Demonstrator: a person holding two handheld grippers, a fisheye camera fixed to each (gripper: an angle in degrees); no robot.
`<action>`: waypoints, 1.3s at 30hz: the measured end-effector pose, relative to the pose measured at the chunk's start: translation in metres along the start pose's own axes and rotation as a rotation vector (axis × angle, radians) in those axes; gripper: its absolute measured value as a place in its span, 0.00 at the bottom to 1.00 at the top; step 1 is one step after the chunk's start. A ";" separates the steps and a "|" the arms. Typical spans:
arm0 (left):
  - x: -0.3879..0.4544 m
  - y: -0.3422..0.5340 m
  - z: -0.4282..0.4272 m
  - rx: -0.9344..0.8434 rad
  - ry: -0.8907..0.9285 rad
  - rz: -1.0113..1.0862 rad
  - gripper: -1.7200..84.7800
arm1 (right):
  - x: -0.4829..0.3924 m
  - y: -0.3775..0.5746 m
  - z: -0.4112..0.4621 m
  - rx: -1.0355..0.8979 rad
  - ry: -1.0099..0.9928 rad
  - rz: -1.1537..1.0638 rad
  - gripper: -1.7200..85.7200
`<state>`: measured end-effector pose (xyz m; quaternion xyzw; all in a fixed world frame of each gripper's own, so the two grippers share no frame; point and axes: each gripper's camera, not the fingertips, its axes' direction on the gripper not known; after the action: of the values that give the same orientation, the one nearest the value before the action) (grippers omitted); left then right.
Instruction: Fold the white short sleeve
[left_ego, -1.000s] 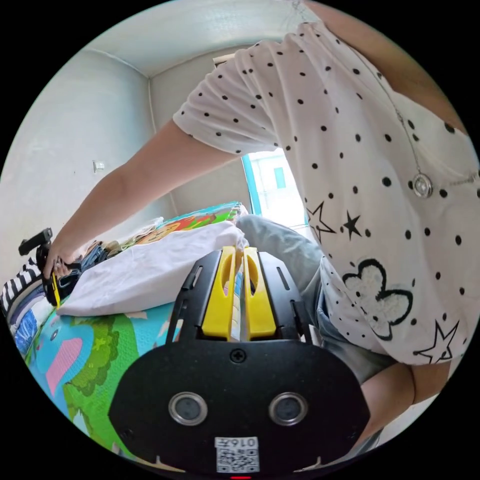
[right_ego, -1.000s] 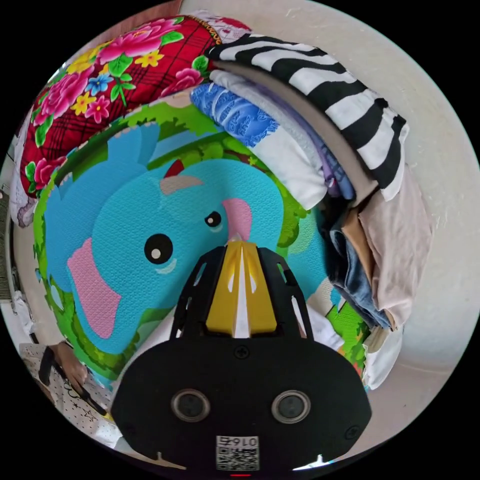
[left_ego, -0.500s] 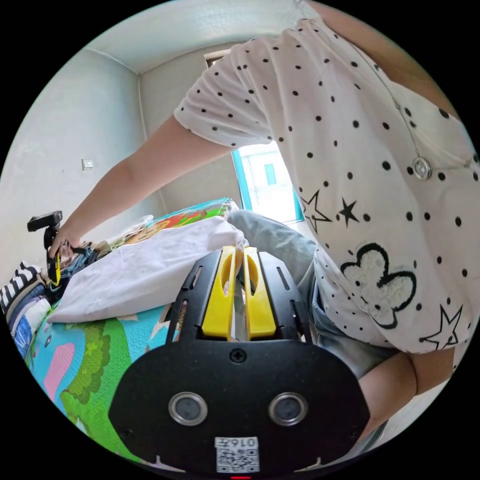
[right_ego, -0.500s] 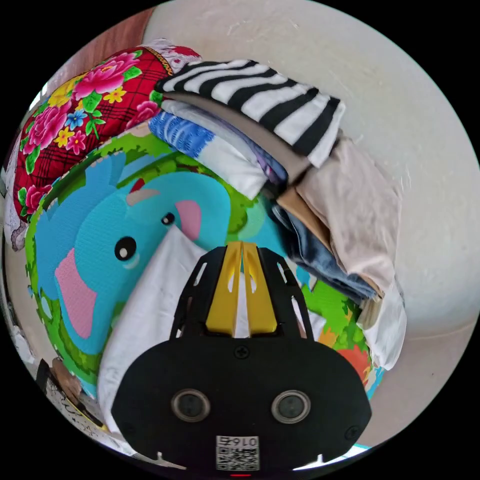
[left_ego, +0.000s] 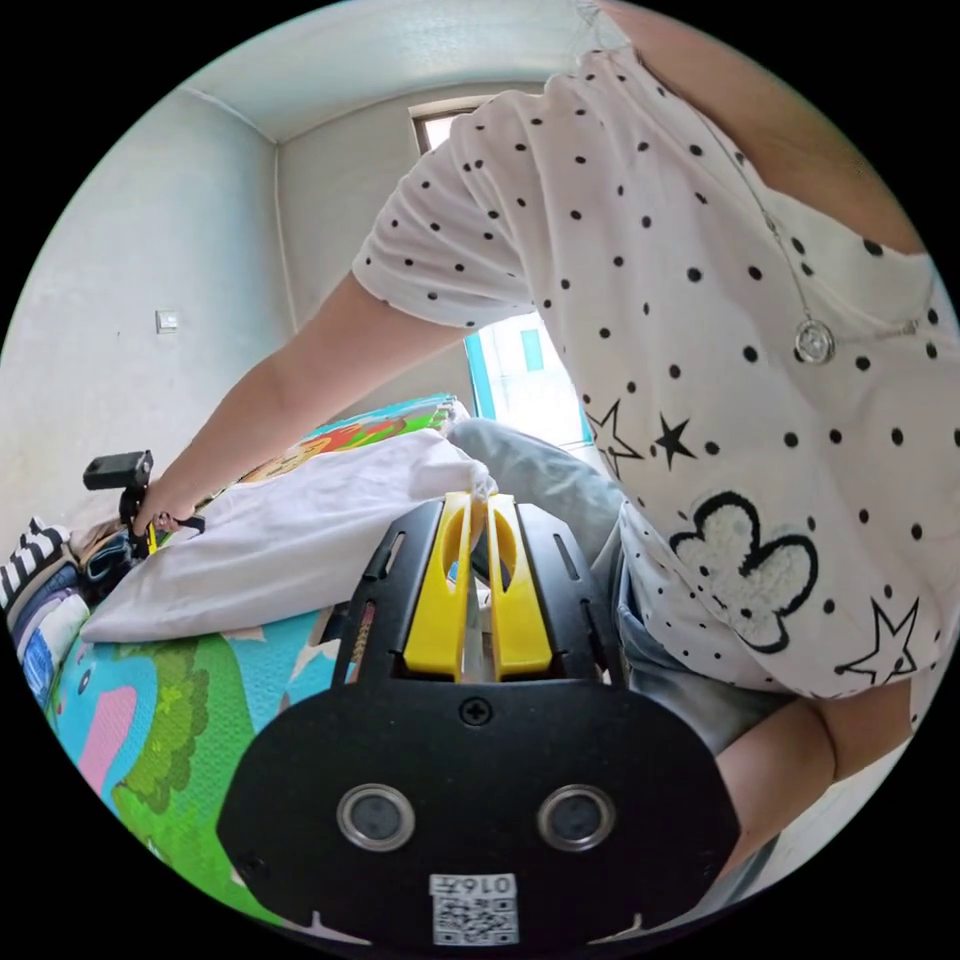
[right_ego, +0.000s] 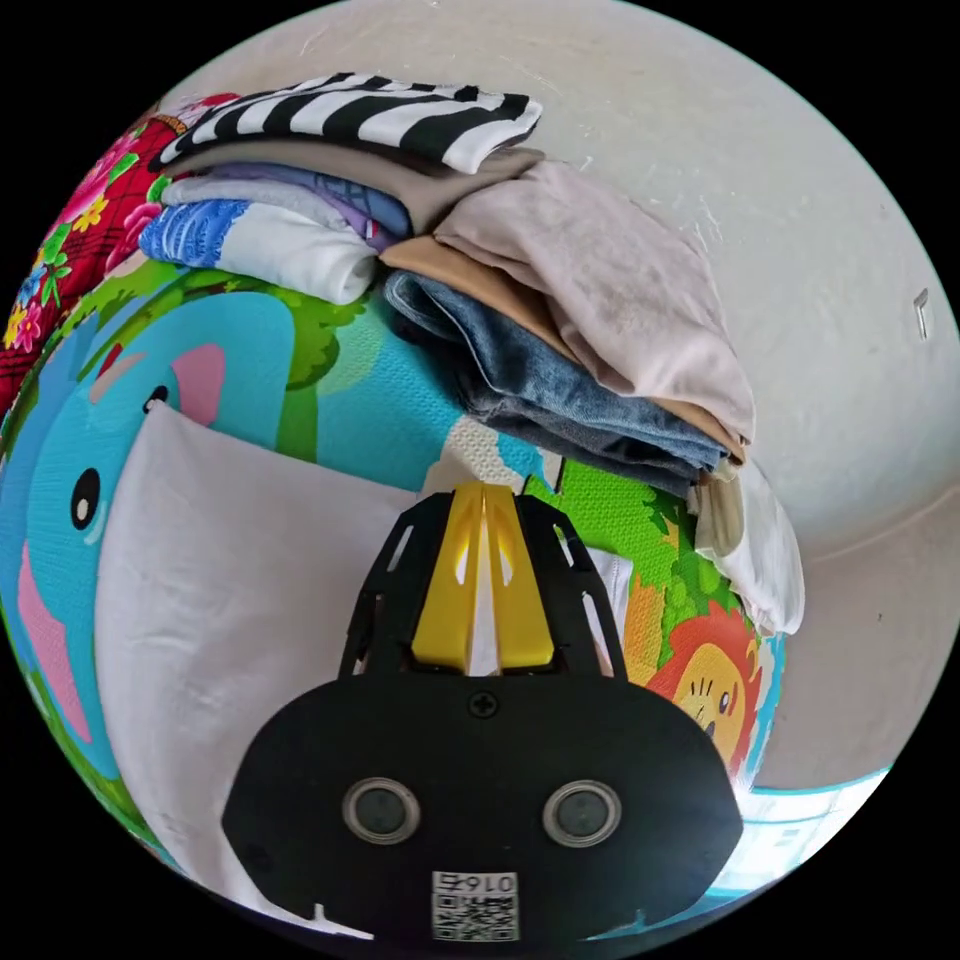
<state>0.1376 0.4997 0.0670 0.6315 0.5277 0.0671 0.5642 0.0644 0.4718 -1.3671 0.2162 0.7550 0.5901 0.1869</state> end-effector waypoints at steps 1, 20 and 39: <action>0.000 0.000 0.000 0.001 0.003 -0.001 0.01 | 0.001 0.004 -0.005 -0.006 0.020 -0.021 0.01; 0.002 -0.013 0.009 0.009 0.031 -0.007 0.01 | 0.122 0.324 -0.258 0.166 -0.157 -0.149 0.02; 0.011 -0.076 0.004 0.001 -0.145 -0.278 0.01 | 0.134 0.768 -0.559 0.712 -0.259 -0.141 0.23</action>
<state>0.0999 0.4909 0.0006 0.5559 0.5679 -0.0578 0.6043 -0.2664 0.2534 -0.4934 0.2878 0.8958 0.2447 0.2342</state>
